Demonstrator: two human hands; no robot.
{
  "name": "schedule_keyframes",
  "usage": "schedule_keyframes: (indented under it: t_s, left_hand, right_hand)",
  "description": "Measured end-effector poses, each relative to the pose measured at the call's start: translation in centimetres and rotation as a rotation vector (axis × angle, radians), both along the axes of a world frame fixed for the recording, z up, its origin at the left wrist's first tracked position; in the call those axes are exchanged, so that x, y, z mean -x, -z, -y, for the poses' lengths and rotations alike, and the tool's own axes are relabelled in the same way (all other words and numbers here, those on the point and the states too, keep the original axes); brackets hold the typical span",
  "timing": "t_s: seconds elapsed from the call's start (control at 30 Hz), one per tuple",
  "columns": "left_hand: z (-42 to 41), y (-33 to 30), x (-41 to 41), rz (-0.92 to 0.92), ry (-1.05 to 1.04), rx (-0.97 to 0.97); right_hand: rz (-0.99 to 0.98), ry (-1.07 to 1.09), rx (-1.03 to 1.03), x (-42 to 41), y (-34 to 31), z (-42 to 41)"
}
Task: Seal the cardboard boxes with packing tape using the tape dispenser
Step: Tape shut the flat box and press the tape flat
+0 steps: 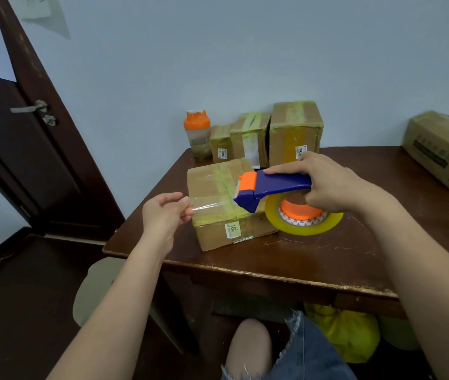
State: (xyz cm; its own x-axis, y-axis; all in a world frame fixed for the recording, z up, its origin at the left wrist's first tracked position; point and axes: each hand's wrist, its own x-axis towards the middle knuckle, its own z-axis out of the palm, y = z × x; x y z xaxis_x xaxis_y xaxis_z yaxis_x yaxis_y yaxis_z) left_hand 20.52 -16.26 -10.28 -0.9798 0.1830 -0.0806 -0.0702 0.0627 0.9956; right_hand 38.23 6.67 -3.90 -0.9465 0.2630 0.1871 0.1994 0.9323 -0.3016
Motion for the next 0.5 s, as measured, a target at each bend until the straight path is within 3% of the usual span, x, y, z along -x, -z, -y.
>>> schedule_keyframes:
  t_s: [0.13,0.27,0.5]
  left_hand:
    - [0.2,-0.2,0.3,0.016,-0.061,-0.067]
    - [-0.8,-0.3,0.1,0.02,-0.05,-0.129]
    - [-3.1,0.2,0.3,0.045,-0.091,-0.099]
  right_hand:
    - [-0.006,-0.048,0.037,0.3,-0.1,0.5]
    - [-0.046,0.0,-0.086,0.3,-1.7,-0.4]
    - [-0.015,0.023,-0.137,1.2,0.0,-1.3]
